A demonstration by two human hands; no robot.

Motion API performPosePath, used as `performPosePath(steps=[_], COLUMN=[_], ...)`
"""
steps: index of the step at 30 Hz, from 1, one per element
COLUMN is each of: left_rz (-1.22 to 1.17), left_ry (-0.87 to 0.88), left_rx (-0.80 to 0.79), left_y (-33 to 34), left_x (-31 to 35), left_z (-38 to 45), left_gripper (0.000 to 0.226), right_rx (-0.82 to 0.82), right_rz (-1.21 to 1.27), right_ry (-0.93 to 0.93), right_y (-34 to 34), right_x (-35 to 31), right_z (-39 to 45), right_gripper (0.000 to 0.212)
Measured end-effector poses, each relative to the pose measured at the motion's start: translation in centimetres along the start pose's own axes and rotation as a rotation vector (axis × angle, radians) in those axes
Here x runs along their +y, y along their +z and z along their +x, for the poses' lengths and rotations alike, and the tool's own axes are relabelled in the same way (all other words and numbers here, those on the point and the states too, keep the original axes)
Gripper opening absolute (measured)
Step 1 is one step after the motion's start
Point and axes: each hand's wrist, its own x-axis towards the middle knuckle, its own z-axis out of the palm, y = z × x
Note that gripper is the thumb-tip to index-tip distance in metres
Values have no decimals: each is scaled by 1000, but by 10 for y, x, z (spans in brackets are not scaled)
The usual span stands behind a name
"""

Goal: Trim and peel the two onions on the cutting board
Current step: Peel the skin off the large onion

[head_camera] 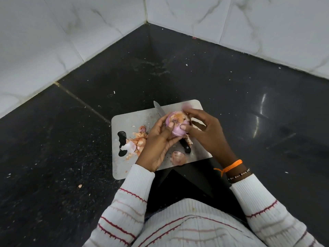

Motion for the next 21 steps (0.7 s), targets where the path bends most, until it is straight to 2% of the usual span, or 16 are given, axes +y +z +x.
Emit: performPosePath(steps=[4, 8, 15, 21], left_rz=[53, 92, 175, 193], left_ry=[20, 40, 43, 34], left_rx=[44, 64, 69, 92], left_y=[1, 0, 0, 1], left_x=[1, 2, 4, 4], left_z=[-1, -2, -4, -4], left_gripper=[38, 32, 38, 40], right_rx=[84, 119, 100, 80], right_rz=[-123, -241, -284, -225], right_ry=[-197, -324, -388, -348], right_y=[1, -3, -10, -9], right_x=[-2, -2, 6, 8], right_z=[-4, 0, 2, 2], right_gripper=[31, 21, 15, 14])
